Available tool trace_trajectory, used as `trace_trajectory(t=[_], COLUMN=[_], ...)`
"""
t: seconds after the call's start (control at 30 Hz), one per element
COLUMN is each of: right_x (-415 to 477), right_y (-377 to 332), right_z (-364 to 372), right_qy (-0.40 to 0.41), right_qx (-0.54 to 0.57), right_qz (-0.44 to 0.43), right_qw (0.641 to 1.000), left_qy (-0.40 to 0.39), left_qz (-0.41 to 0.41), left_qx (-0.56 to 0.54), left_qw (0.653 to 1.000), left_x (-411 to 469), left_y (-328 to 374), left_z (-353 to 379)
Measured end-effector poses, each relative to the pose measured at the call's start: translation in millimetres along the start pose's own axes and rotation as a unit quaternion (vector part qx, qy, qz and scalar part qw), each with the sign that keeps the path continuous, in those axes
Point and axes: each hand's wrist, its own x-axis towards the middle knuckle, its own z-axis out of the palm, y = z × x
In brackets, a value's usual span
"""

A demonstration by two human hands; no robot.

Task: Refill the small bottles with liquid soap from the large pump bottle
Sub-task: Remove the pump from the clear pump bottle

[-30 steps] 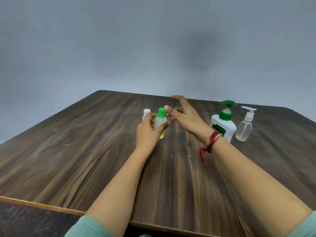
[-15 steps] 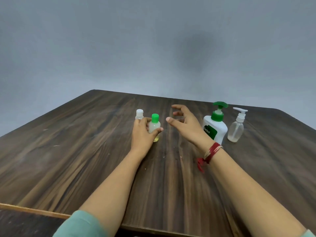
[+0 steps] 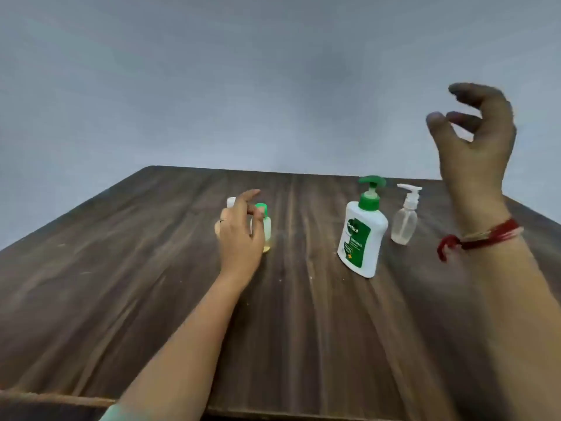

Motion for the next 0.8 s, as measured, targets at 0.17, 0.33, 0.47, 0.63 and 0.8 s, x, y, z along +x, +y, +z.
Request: trace_trajectory(t=[0.17,0.33,0.47,0.63,0.8], right_x=[1,-38,-55,-51,-23], right_y=[89,139,162,161,86], right_z=[-29,-25,-13,-15,-25], right_qy=[0.050,-0.134,-0.149,-0.134,-0.048], right_qx=[-0.076,-0.151,-0.167,-0.250,-0.124], right_qz=[0.190,0.378,0.375,0.306,0.228], right_qw=[0.978,0.904,0.900,0.909,0.965], left_qy=[0.002,-0.007,-0.018,-0.011,0.009], left_qz=[-0.011,-0.020,-0.012,-0.023,-0.022], left_qx=[-0.010,-0.020,-0.030,-0.022,-0.026], left_qw=[1.000,1.000,0.999,0.999,0.999], left_x=[1,-1,-4,-5,-1], left_y=[0,-3,-3,-3,1], left_z=[-2,-3,-1,1,0])
